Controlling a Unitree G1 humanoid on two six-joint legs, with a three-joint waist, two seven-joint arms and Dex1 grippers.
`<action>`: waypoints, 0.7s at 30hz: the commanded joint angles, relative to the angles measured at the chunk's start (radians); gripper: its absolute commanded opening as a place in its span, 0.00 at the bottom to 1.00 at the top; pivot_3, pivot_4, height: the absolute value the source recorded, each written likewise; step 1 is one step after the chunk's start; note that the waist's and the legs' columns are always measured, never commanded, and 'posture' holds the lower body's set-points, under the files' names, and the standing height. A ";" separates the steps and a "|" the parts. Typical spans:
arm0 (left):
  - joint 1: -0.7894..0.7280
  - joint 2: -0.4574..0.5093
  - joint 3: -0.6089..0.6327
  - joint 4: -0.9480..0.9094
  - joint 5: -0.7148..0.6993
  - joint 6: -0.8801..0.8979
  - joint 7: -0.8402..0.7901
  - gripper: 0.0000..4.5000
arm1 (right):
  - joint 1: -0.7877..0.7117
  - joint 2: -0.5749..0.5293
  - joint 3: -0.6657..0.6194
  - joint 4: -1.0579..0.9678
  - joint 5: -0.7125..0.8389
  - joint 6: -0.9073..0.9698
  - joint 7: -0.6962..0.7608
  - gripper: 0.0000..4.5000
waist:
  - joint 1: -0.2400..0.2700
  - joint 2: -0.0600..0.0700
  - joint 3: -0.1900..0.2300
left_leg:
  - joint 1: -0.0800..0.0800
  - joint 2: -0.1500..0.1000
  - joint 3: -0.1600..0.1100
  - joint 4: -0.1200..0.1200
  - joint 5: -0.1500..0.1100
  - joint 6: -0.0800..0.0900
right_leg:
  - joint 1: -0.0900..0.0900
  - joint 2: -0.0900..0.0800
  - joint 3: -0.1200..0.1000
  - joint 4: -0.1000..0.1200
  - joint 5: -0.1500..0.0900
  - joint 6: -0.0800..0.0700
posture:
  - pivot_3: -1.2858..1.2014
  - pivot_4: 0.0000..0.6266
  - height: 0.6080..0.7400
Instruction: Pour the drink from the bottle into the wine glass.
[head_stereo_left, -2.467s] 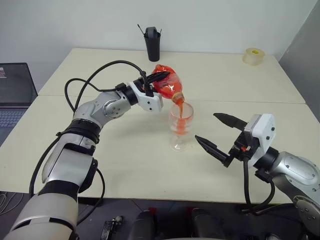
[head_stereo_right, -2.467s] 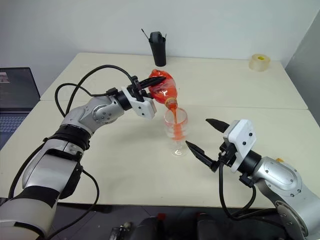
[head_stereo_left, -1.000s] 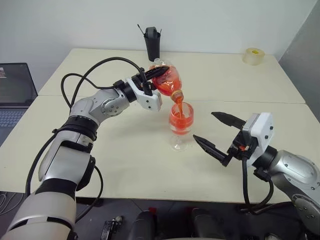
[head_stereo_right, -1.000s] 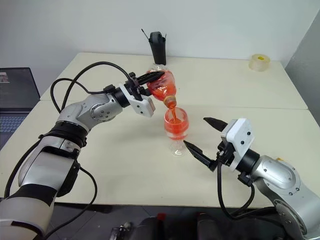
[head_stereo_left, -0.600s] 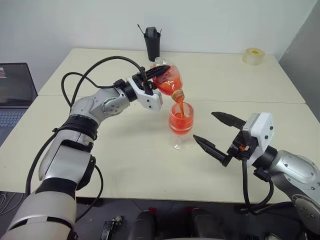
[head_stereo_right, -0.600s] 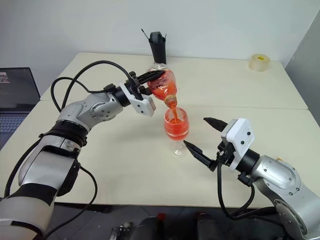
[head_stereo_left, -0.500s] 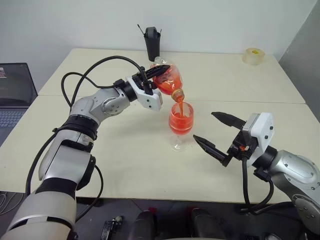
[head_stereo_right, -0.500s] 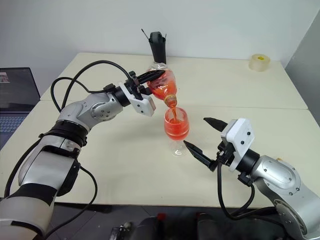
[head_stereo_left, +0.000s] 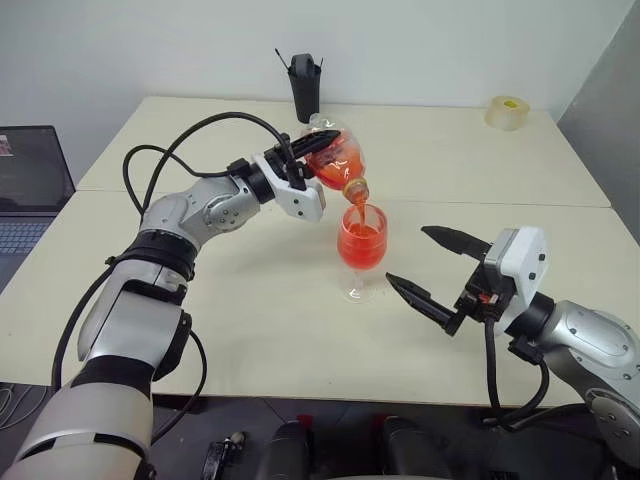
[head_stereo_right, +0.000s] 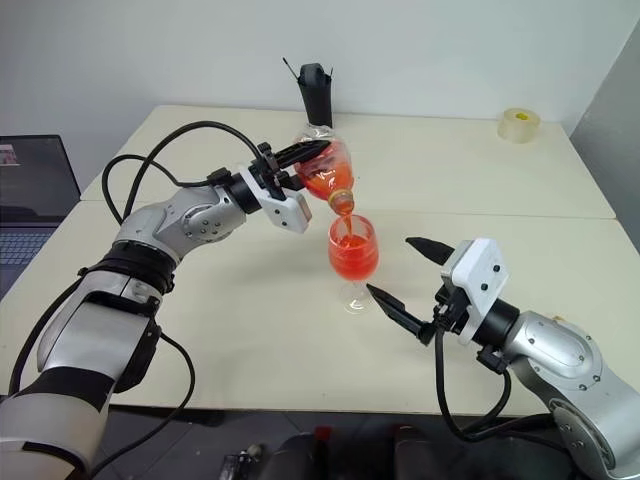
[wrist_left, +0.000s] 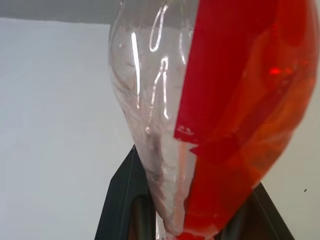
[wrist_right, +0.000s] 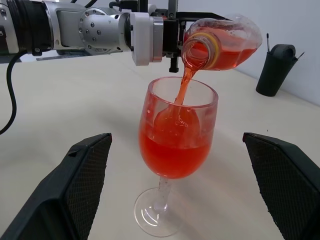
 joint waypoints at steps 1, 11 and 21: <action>-0.018 -0.012 0.019 -0.003 -0.052 0.004 -0.002 0.20 | 0.002 -0.005 -0.027 -0.020 0.005 -0.013 0.000 1.00 | 0.000 0.000 0.000 | 0.000 0.000 0.000 0.000 0.000 0.000 | 0.000 0.000 0.000 0.000 0.000 0.000 | 0.52 0.24 1.00; 0.000 -0.043 0.043 0.018 -0.158 0.010 -0.088 0.20 | -0.001 -0.005 -0.017 -0.016 -0.001 -0.011 -0.002 1.00 | -0.002 0.000 0.000 | 0.000 0.000 0.000 0.000 0.000 0.000 | 0.000 0.000 0.000 0.001 0.000 0.000 | 0.52 0.24 1.00; 0.085 -0.136 0.149 -0.057 -0.572 0.118 -0.444 0.20 | -0.027 -0.004 -0.020 -0.008 0.007 -0.011 -0.001 1.00 | -0.002 0.000 0.000 | 0.000 0.001 0.000 0.001 0.000 0.000 | 0.000 0.000 0.000 0.001 0.000 0.000 | 0.52 0.24 1.00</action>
